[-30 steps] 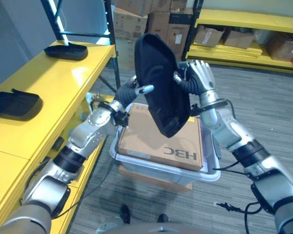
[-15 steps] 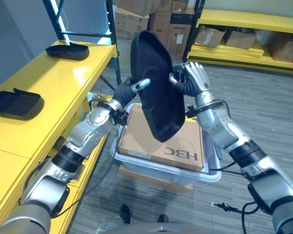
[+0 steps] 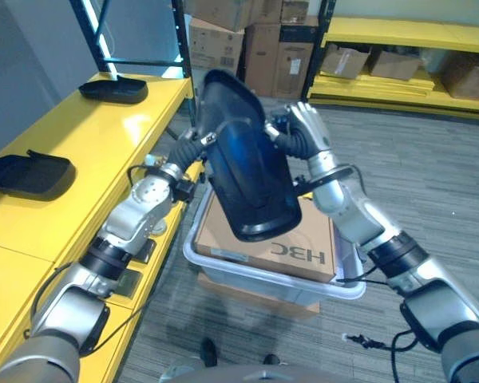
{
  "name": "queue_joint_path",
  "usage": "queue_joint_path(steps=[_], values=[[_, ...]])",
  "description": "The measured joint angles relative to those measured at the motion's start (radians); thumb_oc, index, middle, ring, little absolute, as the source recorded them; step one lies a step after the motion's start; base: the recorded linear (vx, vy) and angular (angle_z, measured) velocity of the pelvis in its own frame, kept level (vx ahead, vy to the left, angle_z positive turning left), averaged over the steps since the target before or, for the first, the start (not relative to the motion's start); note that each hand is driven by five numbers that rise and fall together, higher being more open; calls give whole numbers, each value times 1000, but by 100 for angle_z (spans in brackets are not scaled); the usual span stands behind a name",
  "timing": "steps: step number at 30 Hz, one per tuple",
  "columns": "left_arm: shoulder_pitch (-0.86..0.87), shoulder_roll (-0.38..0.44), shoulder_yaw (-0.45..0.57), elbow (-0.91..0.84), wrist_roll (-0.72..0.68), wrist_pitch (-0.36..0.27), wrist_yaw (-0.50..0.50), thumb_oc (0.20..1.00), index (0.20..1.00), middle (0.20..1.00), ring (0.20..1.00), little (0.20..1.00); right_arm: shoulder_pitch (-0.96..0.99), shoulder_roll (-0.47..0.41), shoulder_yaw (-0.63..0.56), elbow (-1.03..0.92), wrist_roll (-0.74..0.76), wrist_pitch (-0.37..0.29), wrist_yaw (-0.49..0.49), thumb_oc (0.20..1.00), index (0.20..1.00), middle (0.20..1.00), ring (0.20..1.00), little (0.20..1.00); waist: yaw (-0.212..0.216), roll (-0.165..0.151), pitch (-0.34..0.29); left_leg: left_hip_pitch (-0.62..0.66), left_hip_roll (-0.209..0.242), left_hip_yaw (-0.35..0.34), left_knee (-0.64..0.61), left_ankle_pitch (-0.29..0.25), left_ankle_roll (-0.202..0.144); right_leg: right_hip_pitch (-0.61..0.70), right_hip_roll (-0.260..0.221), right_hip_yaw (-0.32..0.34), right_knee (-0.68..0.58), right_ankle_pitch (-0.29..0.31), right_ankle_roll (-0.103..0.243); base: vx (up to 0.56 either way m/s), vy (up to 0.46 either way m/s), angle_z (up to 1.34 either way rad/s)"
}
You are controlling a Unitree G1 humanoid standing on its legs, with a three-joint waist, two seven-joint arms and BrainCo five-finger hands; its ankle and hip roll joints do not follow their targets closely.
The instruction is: Move parts from the plastic box to the shelf.
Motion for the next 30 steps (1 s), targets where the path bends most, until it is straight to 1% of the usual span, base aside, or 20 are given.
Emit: queue_joint_path(steps=[3, 4, 6, 8, 15, 16, 18, 19, 20, 21, 22, 23, 25, 26, 27, 29, 30], values=[[29, -22, -29, 3, -32, 4, -33, 200, 200, 200, 200, 200, 4, 68, 5, -38, 28, -15, -4, 200, 200, 200, 200, 200, -1, -1, -2, 0, 0, 1, 0, 0, 0, -1, -1, 1, 0, 0, 0, 0, 0, 0], [30, -23, -30, 3, -32, 4, -34, 200, 200, 200, 200, 200, 4, 70, 7, -38, 29, -16, -3, 200, 200, 200, 200, 200, -1, -2, -2, 0, 0, 1, 0, 0, 0, -1, -1, 1, 0, 0, 0, 0, 0, 0], [31, -42, -59, 4, -31, 5, -42, 200, 200, 200, 200, 200, 7, 108, 65, -53, 36, -31, 4, 200, 200, 200, 200, 200, 0, -4, -3, 0, 0, 3, 0, 0, 0, -2, -1, 4, 0, 1, 0, -2, 3, -2], [31, -61, -71, -1, -31, 1, -60, 200, 200, 200, 200, 200, 12, 141, 92, -74, 38, -34, 7, 200, 200, 200, 200, 200, -1, -4, -3, 0, 0, 4, 0, 0, 0, -2, -1, 7, 0, 2, 0, -1, 2, -2], [31, -67, -80, -17, -18, -14, -35, 200, 200, 200, 200, 200, 13, 146, 107, -73, 40, -33, 7, 200, 200, 200, 200, 200, 0, -4, -4, 0, 0, 5, 0, 0, 0, -3, -1, 9, 0, 3, 0, 0, 0, 0], [31, -66, -81, -24, 66, -23, 4, 200, 200, 200, 200, 200, 13, 146, 107, -71, 76, -33, 6, 1000, 1000, 1000, 1000, 1000, 1, -5, -4, 0, 0, 5, 0, 0, 0, -3, -1, 9, 0, 3, 0, 0, 0, 0], [33, -57, -79, -24, 175, -34, 57, 200, 200, 200, 200, 200, 24, 144, 104, -74, 137, -34, 6, 1000, 1000, 1000, 1000, 1000, 2, -6, -5, 0, 0, 5, 0, 0, 0, -3, 0, 9, 0, 3, 0, 0, 0, 0], [42, -44, -73, -24, 251, -43, 103, 200, 200, 200, 200, 200, 50, 143, 93, -78, 195, -42, 5, 1000, 1000, 1000, 1000, 1000, 3, -11, -7, -1, 1, 5, 0, 0, 0, -3, 0, 9, 0, 3, 1, 0, 0, 0], [72, -27, -53, -21, 365, -72, 168, 200, 200, 200, 200, 200, 108, 142, 55, -105, 275, -50, 8, 1000, 1000, 1000, 1000, 1000, 4, -13, -8, -3, 1, 4, 0, -1, 0, -5, 0, 9, 0, 3, 1, 0, 0, 0], [101, -11, -38, -21, 429, -96, 211, 200, 200, 200, 200, 200, 172, 141, 11, -142, 319, -71, 7, 1000, 1000, 1000, 1000, 1000, 5, -13, -8, -5, 1, 4, 0, -1, 0, -7, 0, 9, 0, 3, 1, 0, 0, 0], [126, -1, -20, -21, 473, -103, 240, 200, 200, 200, 200, 200, 215, 139, -17, -165, 350, -87, 8, 1000, 1000, 1000, 1000, 1000, 5, -13, -8, -6, 0, 4, 0, -1, 0, -8, -1, 9, 0, 3, 1, -30, 10, 1], [187, 8, 27, -22, 546, -118, 298, 200, 200, 200, 200, 200, 311, 128, -73, -221, 406, -122, 22, 1000, 1000, 1000, 1000, 1000, 5, -13, -8, -7, 0, 4, -1, -1, 1, -9, -1, 9, 0, 2, 2, -35, 17, 0], [266, 14, 83, -22, 615, -135, 362, 200, 200, 200, 200, 200, 425, 113, -139, -279, 464, -165, 53, 1000, 1000, 1000, 1000, 1000, 1, -14, -7, -7, -1, 5, -1, -2, 1, -10, -2, 9, 0, 2, 3, -35, 26, -1], [331, 23, 124, -22, 663, -147, 409, 200, 200, 200, 200, 200, 503, 112, -183, -308, 514, -202, 76, 1000, 1000, 1000, 1000, 1000, -3, -15, -7, -7, -1, 6, -2, -3, 2, -11, -2, 10, 0, 1, 3, -32, 31, -4], [357, 25, 138, -16, 682, -147, 432, 200, 200, 200, 200, 200, 531, 109, -198, -307, 547, -220, 91, 1000, 1000, 1000, 1000, 1000, -10, -16, -6, -7, -1, 8, -5, -4, 2, -12, -2, 13, 0, 1, 3, -36, 36, -5], [420, 24, 157, -11, 720, -180, 488, 200, 200, 200, 200, 200, 627, 123, -271, -306, 632, -266, 163, 1000, 1000, 1000, 1000, 1000, -15, -20, -6, -7, 0, 13, -7, -12, -6, -15, -3, 19, 0, -2, 7, -28, 40, -9], [438, 24, 158, 0, 728, -194, 511, 200, 200, 200, 200, 200, 655, 123, -289, -301, 670, -271, 192, 1000, 1000, 1000, 1000, 1000, -20, -21, -5, -7, 0, 19, -7, -13, -6, -20, -3, 24, 0, -4, 11, -36, 63, -13]])
